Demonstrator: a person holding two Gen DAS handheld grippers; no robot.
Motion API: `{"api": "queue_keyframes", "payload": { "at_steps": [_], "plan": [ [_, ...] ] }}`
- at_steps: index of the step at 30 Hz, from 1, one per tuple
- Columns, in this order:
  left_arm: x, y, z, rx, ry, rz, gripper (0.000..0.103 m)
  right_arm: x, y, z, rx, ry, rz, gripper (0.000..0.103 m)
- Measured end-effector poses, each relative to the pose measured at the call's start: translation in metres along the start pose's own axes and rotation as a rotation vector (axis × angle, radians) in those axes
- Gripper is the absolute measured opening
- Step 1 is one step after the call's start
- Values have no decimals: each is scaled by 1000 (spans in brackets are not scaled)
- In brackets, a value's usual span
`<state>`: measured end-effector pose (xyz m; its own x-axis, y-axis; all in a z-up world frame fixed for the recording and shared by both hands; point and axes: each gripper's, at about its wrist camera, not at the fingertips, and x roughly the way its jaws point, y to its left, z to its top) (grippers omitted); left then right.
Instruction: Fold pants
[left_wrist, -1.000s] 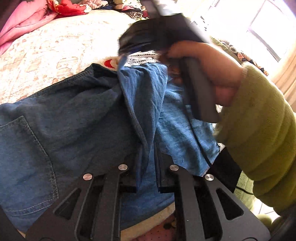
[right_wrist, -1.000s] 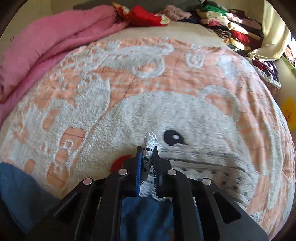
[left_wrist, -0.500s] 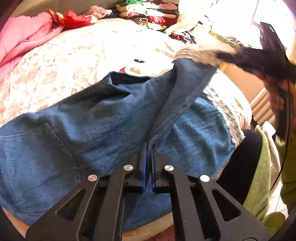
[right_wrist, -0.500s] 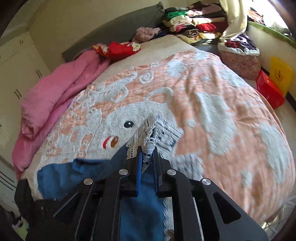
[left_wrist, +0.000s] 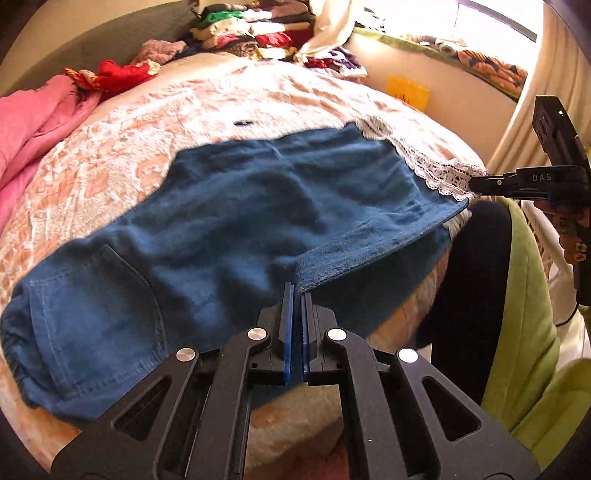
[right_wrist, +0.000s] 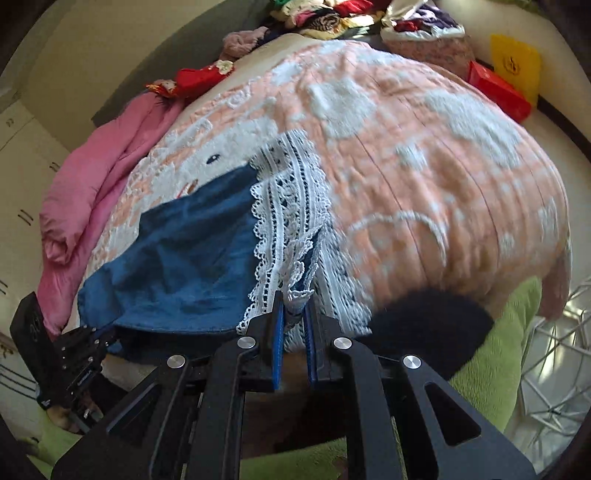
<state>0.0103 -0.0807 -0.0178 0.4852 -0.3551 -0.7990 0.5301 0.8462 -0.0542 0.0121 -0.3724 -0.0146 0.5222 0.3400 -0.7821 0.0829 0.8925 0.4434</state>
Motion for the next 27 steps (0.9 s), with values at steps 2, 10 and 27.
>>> {"api": "queue_keyframes", "payload": {
  "at_steps": [2, 10, 27],
  "plan": [
    [2, -2, -3, 5, 16, -9, 0, 3, -6, -4, 19, 17, -4, 9],
    [15, -9, -10, 22, 71, -32, 2, 22, -7, -2, -20, 38, -114, 10],
    [23, -7, -18, -1, 108, -52, 2, 41, 138, -71, -899, 59, -95, 36]
  ]
}}
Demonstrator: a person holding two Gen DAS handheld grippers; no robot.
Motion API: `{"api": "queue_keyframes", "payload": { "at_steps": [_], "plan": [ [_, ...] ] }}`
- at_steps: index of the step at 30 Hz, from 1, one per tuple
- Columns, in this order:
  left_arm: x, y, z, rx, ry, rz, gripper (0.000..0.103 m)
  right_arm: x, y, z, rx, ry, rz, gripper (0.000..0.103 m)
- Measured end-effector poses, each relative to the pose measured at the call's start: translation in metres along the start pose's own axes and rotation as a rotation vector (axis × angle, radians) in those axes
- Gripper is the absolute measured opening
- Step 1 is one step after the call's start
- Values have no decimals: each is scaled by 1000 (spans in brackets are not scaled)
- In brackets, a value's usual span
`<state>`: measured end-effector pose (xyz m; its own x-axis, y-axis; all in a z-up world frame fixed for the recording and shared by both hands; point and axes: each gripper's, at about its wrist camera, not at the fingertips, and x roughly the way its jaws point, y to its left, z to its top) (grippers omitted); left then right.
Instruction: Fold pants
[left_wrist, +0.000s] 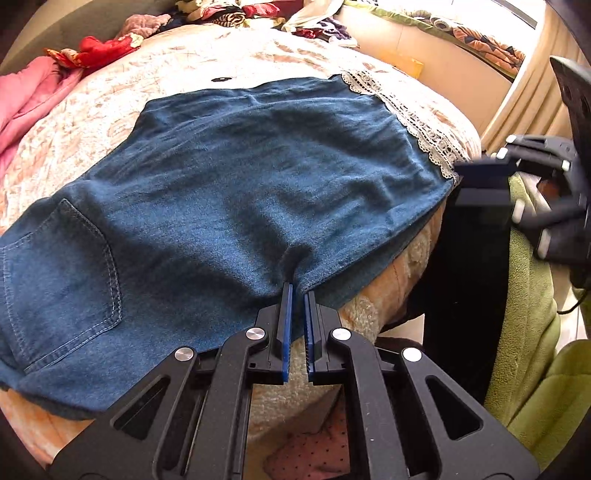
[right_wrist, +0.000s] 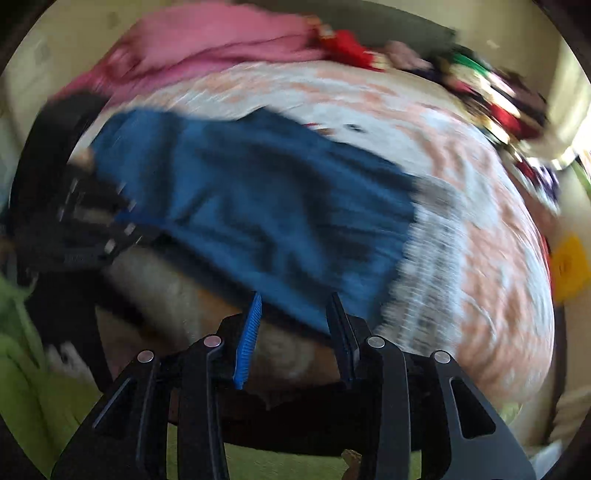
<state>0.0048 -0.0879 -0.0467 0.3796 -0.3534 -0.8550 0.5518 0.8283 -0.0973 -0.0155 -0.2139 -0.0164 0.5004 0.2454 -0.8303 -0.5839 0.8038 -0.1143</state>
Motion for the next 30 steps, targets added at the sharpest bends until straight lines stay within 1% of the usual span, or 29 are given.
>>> {"api": "queue_keyframes", "payload": {
  "at_steps": [1, 2, 4, 5, 6, 7, 8, 12, 13, 16, 18, 19, 20, 21, 22, 24, 25, 28, 29, 30],
  "plan": [
    [-1, 0, 0, -1, -2, 0, 2, 6, 7, 2, -37, 8, -16, 36],
    [-1, 0, 1, -1, -2, 1, 2, 14, 15, 5, -81, 27, -11, 36],
    [-2, -1, 1, 0, -3, 2, 2, 25, 21, 7, -118, 52, -6, 36],
    [-3, 0, 1, 1, -3, 1, 2, 32, 23, 8, -143, 57, -22, 36],
    [-3, 0, 1, 1, -2, 0, 2, 38, 22, 9, -158, 69, -28, 31],
    [-3, 0, 1, 3, 2, 0, 2, 40, 22, 9, -159, 80, -28, 8],
    [-3, 0, 1, 3, 6, -3, 2, 42, 19, 10, -147, 90, -19, 5],
    [0, 0, -2, 7, 27, -15, 3, 43, 17, 5, -140, 108, 30, 5],
    [1, 1, -3, 3, 30, -17, 3, 45, 16, 4, -131, 119, 47, 0],
    [1, 4, -5, -17, 33, -36, 4, 53, 7, 0, -84, 140, 77, 0],
    [-5, 6, -5, -27, 26, -45, 13, 41, -3, -9, -24, 122, 126, 0],
    [-12, 6, -6, -26, 12, -42, 27, 35, -7, -9, -5, 103, 140, 0],
    [-20, 8, -7, -27, -7, -31, 37, 25, -15, -8, 22, 69, 153, 1],
    [-27, 11, -9, -32, -21, -21, 37, 17, -21, -9, 47, 44, 156, 3],
    [-35, 18, -11, -48, -39, -5, 38, 11, -29, -9, 76, 24, 153, 9],
    [-48, 35, -14, -107, -65, 36, 47, 3, -47, -9, 140, -5, 133, 15],
    [-57, 52, -17, -165, -83, 79, 53, 2, -55, -10, 165, -10, 124, 15],
    [-71, 87, -22, -288, -111, 149, 53, 7, -75, -13, 227, 4, 93, 16],
    [-73, 97, -22, -318, -114, 168, 55, 11, -78, -14, 238, 16, 78, 17],
    [-73, 106, -23, -337, -111, 192, 56, 14, -81, -14, 249, 32, 67, 20]
  ]
}}
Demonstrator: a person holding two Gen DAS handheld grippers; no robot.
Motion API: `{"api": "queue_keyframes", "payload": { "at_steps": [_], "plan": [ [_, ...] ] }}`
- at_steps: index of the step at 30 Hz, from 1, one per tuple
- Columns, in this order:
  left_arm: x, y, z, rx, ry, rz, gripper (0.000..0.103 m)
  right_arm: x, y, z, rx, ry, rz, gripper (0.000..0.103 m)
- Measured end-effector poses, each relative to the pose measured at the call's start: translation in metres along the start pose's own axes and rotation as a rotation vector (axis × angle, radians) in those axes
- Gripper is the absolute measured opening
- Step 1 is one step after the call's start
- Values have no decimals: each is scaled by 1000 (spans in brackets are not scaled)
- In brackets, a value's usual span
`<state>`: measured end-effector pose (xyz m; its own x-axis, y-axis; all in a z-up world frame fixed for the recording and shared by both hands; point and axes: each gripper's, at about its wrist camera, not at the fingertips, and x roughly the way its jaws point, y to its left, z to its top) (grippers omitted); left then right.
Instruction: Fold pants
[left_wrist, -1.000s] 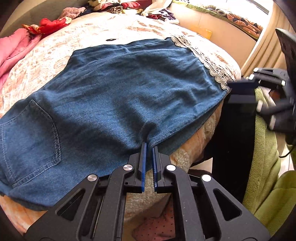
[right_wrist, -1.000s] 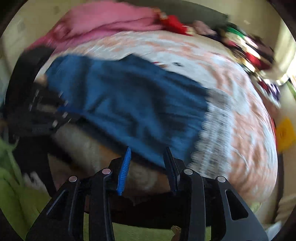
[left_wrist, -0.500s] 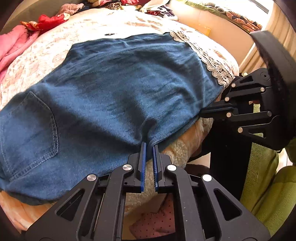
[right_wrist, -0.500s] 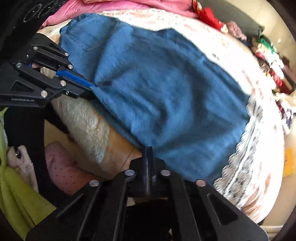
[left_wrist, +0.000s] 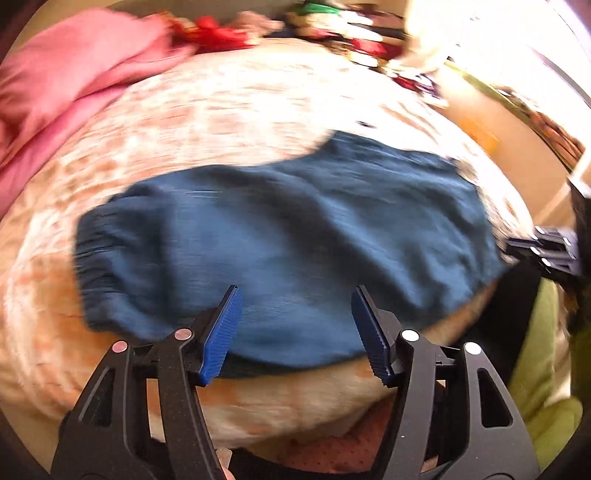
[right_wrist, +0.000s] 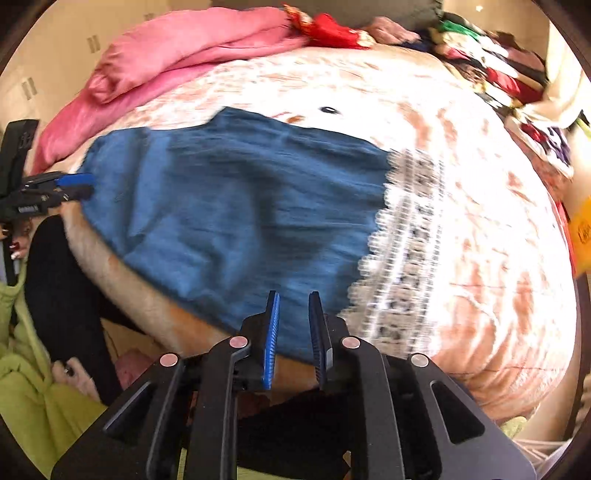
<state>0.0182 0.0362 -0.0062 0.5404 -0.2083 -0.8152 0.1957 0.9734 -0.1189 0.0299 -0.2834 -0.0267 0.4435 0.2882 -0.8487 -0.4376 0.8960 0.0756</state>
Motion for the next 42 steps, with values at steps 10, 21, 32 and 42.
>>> {"api": "queue_keyframes", "payload": {
  "at_steps": [10, 21, 32, 42],
  "plan": [
    [17, 49, 1, -107, 33, 117, 57, 16, -25, -14, 74, 86, -80, 24],
    [20, -66, 13, 170, 14, -34, 64, 19, 18, 0, -63, 58, 50, 24],
    [29, -29, -7, 140, 37, 114, 71, 28, 12, -17, -8, 116, 63, 25],
    [-7, 72, -16, -150, 15, 82, 63, 23, 5, -14, 14, 103, 106, 30]
  ]
}}
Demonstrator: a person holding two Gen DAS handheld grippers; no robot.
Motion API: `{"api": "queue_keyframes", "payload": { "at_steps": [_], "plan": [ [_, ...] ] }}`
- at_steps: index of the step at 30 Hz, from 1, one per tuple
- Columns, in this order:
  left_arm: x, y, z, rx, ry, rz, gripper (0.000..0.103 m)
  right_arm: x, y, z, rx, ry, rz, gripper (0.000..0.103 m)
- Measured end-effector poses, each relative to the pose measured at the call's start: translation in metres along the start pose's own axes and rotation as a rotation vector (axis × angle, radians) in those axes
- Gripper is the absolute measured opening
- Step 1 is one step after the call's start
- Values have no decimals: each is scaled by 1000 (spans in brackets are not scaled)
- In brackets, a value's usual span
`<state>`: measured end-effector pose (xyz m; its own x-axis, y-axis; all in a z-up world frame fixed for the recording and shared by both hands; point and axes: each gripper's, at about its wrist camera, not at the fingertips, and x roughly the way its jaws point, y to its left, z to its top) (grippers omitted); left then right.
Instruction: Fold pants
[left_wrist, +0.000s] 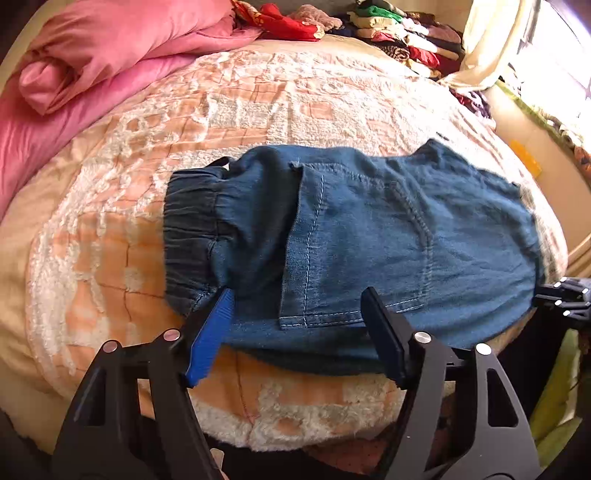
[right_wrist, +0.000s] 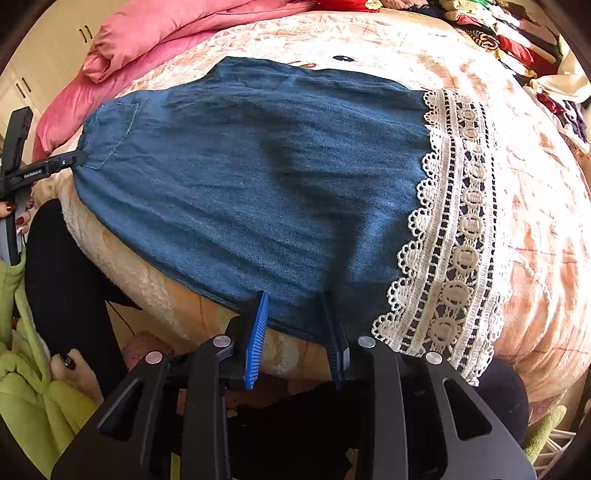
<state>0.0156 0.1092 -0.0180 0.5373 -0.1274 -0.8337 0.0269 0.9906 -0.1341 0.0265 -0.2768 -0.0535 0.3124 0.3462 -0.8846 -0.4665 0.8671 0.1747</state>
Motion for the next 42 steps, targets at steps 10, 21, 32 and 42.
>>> {"api": "queue_keyframes", "payload": {
  "at_steps": [10, 21, 32, 42],
  "plan": [
    [-70, -6, 32, -22, -168, 16, 83, -64, -47, 25, 98, -215, -47, 41],
    [-14, -93, 105, 114, -162, -184, 89, -57, -139, 82, 352, -284, 11, 46],
    [113, -147, 135, 179, 53, -229, 89, 6, -171, 106, 399, -170, 91, 48],
    [124, -166, 130, 237, 34, -214, 1, -18, -144, 114, 262, -277, 56, 17]
  ]
}}
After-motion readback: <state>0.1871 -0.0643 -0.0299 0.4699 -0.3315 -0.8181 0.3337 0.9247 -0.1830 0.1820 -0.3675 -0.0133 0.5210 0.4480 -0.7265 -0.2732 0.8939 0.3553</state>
